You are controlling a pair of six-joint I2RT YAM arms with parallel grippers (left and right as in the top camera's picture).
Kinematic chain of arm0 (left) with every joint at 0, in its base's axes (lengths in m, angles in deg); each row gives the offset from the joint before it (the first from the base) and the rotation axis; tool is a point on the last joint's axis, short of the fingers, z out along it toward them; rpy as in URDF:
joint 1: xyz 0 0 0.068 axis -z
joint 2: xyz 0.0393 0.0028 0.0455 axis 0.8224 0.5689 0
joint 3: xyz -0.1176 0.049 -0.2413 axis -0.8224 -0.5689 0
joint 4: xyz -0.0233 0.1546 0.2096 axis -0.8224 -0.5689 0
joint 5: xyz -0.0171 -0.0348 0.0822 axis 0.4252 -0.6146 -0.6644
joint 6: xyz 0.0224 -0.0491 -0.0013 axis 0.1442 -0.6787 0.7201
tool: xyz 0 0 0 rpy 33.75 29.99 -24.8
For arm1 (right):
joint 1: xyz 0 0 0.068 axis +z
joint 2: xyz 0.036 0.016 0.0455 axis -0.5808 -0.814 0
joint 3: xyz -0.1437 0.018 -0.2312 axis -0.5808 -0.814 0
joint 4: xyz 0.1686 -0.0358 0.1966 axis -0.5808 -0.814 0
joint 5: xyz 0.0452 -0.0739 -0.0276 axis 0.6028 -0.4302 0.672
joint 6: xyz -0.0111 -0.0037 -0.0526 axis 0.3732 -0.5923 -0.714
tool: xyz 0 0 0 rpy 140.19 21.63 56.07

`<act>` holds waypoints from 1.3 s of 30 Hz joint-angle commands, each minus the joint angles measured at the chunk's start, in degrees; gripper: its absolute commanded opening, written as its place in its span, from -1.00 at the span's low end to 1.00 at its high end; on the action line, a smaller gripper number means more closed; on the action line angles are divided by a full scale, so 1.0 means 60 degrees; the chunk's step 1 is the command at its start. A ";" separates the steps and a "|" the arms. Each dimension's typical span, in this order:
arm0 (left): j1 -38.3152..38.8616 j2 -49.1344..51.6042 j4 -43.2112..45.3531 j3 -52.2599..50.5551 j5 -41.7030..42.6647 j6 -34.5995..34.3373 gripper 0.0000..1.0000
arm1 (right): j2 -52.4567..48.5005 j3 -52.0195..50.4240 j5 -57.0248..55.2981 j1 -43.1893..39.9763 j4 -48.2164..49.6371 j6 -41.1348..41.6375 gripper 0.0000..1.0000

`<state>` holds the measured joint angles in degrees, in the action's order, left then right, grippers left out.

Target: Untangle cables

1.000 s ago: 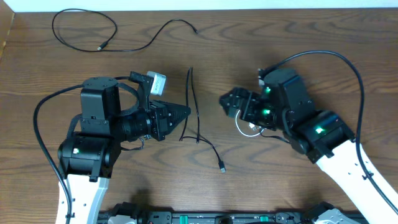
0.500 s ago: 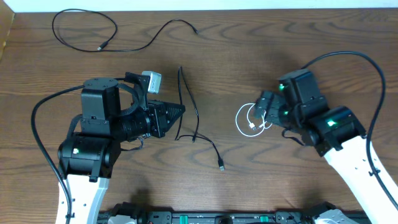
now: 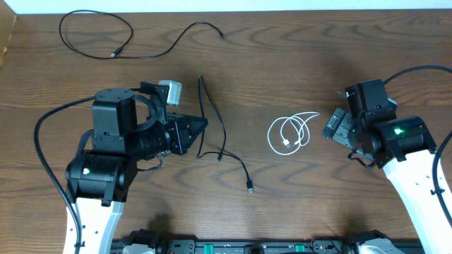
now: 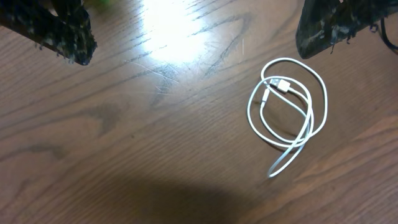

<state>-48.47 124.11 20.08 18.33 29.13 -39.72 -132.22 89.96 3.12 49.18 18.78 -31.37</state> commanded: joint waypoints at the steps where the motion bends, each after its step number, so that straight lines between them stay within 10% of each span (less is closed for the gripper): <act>1: -0.0004 -0.0015 0.0018 0.0211 -0.0062 -0.0076 -0.85 | 0.0098 0.0047 -0.0255 -0.0040 -0.0026 -0.0066 0.99; 39: -0.0004 -0.0015 -0.0488 0.0211 -0.0062 -0.0073 -0.85 | 0.0098 0.0047 -0.0255 -0.0040 -0.0026 -0.0066 0.99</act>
<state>-48.47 124.11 17.10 18.33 29.11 -39.90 -132.22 89.96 2.90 49.18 18.78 -31.37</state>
